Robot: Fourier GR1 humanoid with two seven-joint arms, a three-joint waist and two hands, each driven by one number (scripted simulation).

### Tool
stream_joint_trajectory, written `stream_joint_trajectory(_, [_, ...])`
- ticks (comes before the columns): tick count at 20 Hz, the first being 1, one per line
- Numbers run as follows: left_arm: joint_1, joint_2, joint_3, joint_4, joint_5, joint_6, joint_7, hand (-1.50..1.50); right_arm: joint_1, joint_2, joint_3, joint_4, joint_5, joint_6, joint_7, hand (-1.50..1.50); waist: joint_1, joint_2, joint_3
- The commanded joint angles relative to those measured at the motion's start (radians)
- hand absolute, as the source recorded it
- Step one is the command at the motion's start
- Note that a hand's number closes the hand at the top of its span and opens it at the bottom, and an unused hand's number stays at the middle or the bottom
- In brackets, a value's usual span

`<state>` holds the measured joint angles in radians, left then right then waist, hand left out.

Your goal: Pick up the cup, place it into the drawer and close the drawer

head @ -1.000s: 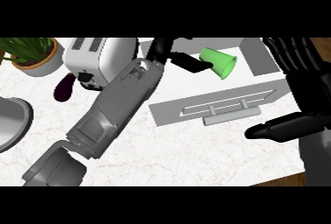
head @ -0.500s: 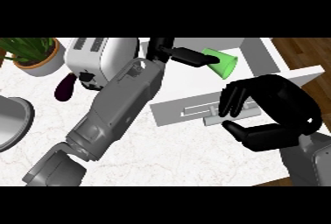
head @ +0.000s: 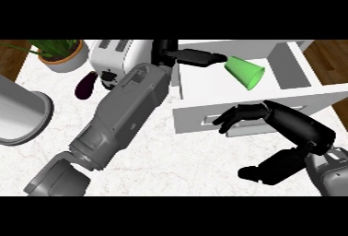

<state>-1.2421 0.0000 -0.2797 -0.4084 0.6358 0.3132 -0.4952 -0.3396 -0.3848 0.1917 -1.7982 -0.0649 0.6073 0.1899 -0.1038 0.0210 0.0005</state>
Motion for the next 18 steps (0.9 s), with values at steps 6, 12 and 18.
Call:
stream_joint_trajectory(6, [0.047,0.0,0.032,-0.013,0.036,-0.044,-0.055,-1.5,0.034,0.038,0.126,0.269,0.43,-0.183,-0.179,-1.5,0.107,-0.01,0.001])
stream_joint_trajectory(12, [0.149,0.051,0.041,-0.087,0.034,-0.117,-0.081,-1.5,-0.083,0.044,0.156,0.656,0.544,-0.232,-0.346,-1.5,0.159,-0.01,0.001])
stream_joint_trajectory(18, [0.244,0.085,0.034,-0.175,0.04,-0.16,-0.059,-1.5,-0.254,0.104,0.093,1.007,0.594,-0.351,-0.453,1.5,0.203,-0.005,0.003])
